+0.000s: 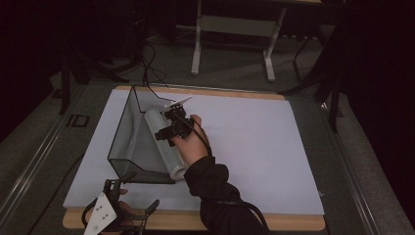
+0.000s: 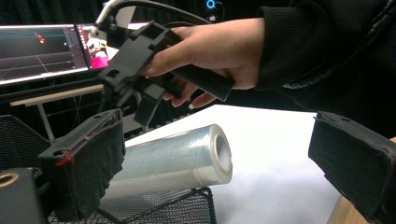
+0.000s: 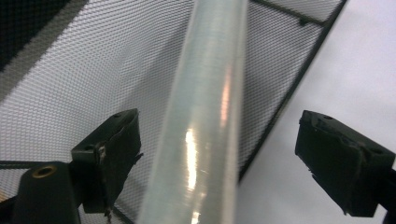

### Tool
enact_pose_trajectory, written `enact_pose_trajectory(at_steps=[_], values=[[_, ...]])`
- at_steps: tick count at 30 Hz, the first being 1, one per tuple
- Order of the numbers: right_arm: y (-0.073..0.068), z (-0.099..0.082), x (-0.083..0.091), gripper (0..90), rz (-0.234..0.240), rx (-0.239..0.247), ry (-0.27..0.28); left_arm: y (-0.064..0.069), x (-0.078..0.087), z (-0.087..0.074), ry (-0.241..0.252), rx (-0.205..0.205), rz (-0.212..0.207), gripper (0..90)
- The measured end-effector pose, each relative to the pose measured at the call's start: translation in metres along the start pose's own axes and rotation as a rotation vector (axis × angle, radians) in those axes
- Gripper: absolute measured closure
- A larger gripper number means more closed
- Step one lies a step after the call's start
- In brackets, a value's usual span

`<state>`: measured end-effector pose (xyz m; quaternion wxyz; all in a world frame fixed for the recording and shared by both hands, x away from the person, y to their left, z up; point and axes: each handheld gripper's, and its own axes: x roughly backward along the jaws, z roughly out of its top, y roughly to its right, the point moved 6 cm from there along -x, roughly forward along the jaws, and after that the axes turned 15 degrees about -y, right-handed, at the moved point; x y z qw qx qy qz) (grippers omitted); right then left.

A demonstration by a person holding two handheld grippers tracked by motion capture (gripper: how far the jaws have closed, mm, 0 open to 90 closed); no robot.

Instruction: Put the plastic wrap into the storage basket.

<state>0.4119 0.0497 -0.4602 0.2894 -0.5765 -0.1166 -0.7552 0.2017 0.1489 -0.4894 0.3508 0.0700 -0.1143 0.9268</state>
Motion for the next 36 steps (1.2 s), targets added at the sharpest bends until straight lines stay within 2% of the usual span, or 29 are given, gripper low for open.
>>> enact_pose_trajectory(at_steps=[1, 5, 9, 15, 19, 25, 27, 31, 36], values=[[0.002, -0.001, 0.001, 14.0, -0.01, 0.012, 0.01, 0.0, 0.0, 0.0, -0.001, 0.0, 0.0, 4.4], [0.005, -0.006, 0.004, 14.8, 0.044, 0.035, 0.027, 0.0, -0.001, 0.0, -0.004, 0.001, -0.001, 4.3], [0.009, -0.012, 0.009, 14.8, 0.075, 0.066, 0.051, -0.001, -0.001, -0.001, -0.004, 0.003, 0.001, 4.4], [0.016, -0.025, 0.021, 14.7, 0.059, 0.108, 0.094, 0.0, 0.0, -0.001, -0.005, 0.003, 0.0, 4.4], [0.026, -0.034, 0.032, 14.7, 0.063, 0.108, 0.135, 0.0, -0.001, -0.001, -0.008, 0.003, 0.0, 4.4], [0.041, -0.051, 0.044, 14.1, 0.068, 0.108, 0.163, 0.001, -0.003, -0.001, -0.01, 0.005, -0.002, 4.3], [0.043, -0.054, 0.045, 14.1, 0.069, 0.108, 0.172, 0.001, -0.003, -0.001, -0.011, 0.005, -0.003, 4.4], [0.057, -0.068, 0.05, 14.2, 0.049, 0.105, 0.197, 0.001, -0.003, -0.002, -0.011, 0.005, -0.002, 4.3], [0.071, -0.084, 0.051, 14.1, 0.046, 0.092, 0.202, 0.001, -0.003, -0.002, -0.012, 0.006, -0.001, 4.3]])
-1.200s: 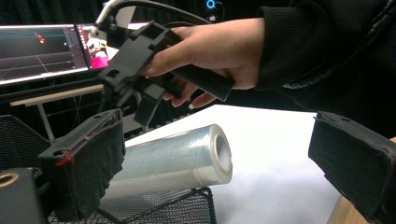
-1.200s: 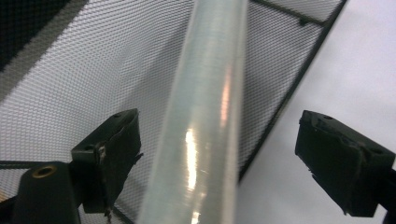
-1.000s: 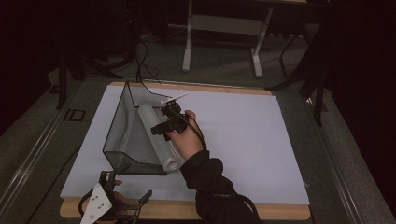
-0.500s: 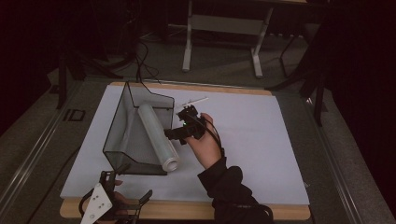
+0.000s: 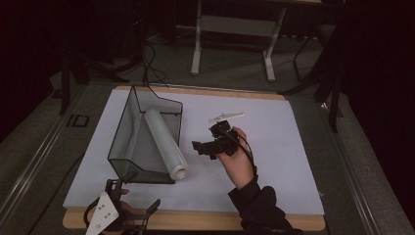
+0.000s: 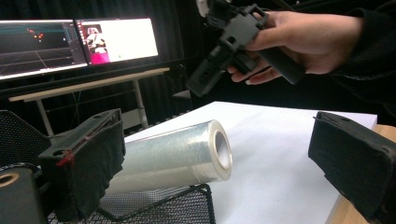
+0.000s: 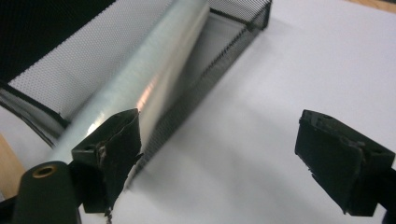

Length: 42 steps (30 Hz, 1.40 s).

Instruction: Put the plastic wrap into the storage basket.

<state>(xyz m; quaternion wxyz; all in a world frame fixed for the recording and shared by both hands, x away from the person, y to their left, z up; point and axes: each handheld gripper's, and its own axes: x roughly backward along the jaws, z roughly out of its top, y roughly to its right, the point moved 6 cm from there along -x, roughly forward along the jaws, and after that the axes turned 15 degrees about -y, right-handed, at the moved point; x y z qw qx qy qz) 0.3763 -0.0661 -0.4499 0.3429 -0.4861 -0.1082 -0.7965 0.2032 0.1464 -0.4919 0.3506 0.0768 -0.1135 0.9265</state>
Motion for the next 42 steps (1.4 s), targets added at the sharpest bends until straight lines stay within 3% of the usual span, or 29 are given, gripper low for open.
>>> enact_pose_trajectory(at_steps=[7, 18, 27, 42], values=[[0.013, -0.026, 0.001, 13.9, -0.003, 0.002, 0.012, 0.0, 0.0, 0.0, -0.002, -0.003, 0.0, 4.3], [0.043, -0.068, 0.006, 13.7, -0.033, -0.011, 0.088, 0.0, -0.001, -0.001, -0.005, -0.001, -0.002, 4.3], [0.073, -0.108, 0.01, 13.7, -0.102, -0.022, 0.08, 0.001, -0.003, -0.002, -0.014, -0.002, -0.003, 4.3], [0.101, -0.156, 0.028, 13.8, -0.18, -0.041, 0.116, 0.002, -0.004, -0.002, -0.015, -0.003, -0.005, 4.3]])
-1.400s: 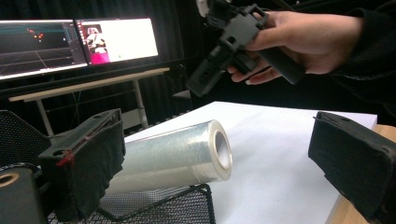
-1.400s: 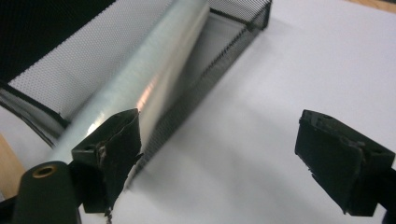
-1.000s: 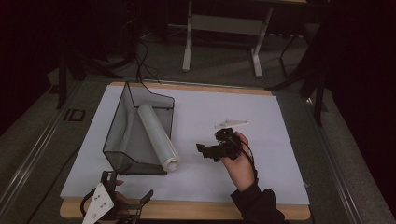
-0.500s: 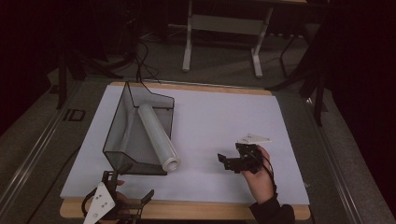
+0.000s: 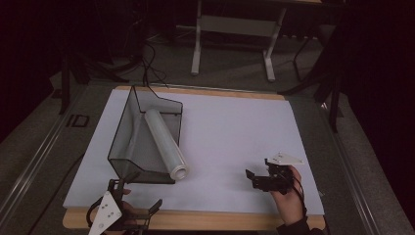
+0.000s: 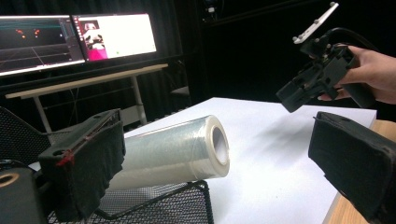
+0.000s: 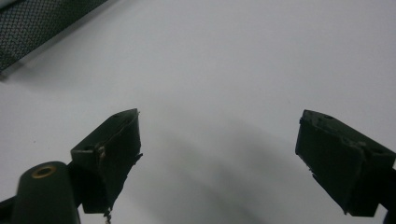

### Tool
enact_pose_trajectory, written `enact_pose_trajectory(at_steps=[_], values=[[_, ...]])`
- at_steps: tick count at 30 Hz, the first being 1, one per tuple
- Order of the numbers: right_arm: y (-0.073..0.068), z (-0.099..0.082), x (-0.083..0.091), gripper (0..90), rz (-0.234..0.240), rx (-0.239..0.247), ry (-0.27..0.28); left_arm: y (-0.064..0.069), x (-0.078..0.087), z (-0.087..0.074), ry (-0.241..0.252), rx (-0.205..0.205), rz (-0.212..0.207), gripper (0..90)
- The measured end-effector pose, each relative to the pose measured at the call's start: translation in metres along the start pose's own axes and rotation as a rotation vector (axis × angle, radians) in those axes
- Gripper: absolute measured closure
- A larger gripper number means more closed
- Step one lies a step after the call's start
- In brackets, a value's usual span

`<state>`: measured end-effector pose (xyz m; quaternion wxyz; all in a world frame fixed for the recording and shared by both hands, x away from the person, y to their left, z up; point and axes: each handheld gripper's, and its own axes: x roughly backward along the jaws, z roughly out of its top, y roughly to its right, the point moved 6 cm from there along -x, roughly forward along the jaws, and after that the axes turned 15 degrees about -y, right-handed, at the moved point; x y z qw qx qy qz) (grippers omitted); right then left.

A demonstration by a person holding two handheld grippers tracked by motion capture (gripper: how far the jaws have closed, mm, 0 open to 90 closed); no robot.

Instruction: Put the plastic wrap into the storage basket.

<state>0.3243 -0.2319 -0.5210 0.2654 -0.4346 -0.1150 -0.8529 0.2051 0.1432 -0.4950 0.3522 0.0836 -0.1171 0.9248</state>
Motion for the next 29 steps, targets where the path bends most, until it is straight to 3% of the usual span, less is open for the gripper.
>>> enact_pose_trajectory(at_steps=[6, 17, 29], values=[[0.013, -0.013, 0.003, 13.8, -0.039, -0.009, -0.013, -0.001, 0.0, -0.001, -0.003, 0.0, 0.001, 4.3], [0.03, -0.024, 0.004, 13.4, -0.066, -0.054, 0.022, -0.001, -0.001, -0.001, -0.005, -0.002, -0.003, 4.4], [0.035, -0.024, 0.002, 13.3, -0.074, -0.067, 0.028, 0.0, -0.002, -0.002, -0.012, 0.0, -0.009, 4.3]])
